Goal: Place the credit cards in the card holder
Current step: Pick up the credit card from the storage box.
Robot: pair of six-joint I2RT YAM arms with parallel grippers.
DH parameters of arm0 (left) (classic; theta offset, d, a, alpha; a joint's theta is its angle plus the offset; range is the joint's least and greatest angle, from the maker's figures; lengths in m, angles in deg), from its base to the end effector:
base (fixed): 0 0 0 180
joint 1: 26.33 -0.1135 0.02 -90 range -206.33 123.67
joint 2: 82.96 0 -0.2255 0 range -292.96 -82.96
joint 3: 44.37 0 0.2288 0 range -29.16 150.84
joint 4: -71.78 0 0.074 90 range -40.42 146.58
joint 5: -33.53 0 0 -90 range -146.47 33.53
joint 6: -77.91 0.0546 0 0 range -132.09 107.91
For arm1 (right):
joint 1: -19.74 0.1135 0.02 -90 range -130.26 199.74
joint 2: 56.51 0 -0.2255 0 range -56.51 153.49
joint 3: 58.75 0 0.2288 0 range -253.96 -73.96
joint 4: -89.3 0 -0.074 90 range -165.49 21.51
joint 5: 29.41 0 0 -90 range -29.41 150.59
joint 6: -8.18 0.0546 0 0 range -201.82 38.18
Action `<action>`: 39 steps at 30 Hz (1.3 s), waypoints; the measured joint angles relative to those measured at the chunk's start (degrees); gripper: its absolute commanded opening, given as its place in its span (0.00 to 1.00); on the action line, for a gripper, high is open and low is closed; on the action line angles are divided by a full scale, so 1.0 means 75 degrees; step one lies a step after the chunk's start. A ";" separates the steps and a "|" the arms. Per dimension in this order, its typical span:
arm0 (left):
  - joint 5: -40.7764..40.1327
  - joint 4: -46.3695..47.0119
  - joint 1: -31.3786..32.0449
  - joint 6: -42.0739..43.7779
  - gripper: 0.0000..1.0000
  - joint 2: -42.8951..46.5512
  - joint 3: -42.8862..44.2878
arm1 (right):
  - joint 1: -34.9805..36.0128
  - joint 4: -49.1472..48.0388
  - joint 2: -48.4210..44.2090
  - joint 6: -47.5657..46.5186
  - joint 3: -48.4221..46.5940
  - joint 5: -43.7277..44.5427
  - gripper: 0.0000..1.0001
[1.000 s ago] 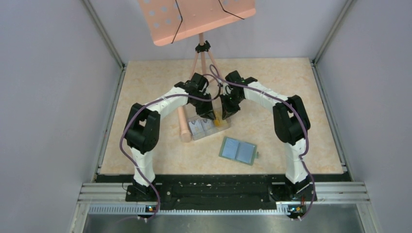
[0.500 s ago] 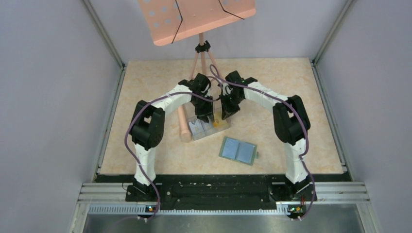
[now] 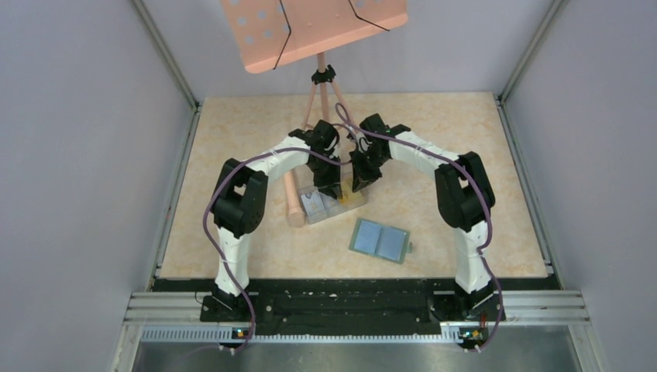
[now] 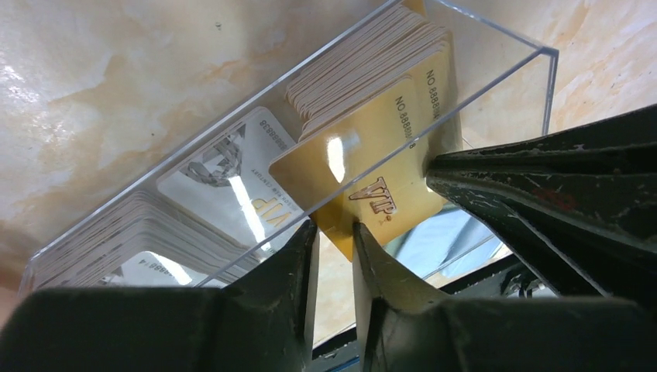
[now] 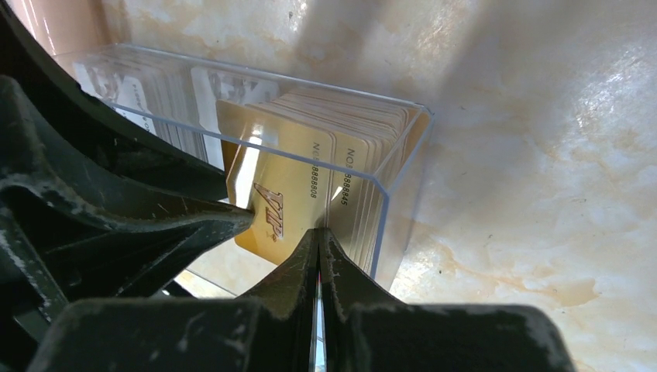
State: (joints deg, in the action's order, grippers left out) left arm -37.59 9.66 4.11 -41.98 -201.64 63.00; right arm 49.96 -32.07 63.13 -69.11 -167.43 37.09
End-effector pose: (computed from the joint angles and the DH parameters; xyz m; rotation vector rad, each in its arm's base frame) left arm 0.3259 -0.2120 0.1460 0.0867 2.9881 -0.6483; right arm 0.3342 0.2198 0.1497 -0.5427 2.8185 0.7442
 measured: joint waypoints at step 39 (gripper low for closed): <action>0.0358 0.0399 -0.0143 -0.0291 0.21 0.0274 -0.0498 | -0.0087 -0.0344 -0.0087 0.0108 0.0265 -0.0338 0.00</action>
State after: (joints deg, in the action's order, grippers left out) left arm -34.90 12.66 3.04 -44.17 -199.58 59.26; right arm 49.30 -34.65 62.47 -68.31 -165.44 34.55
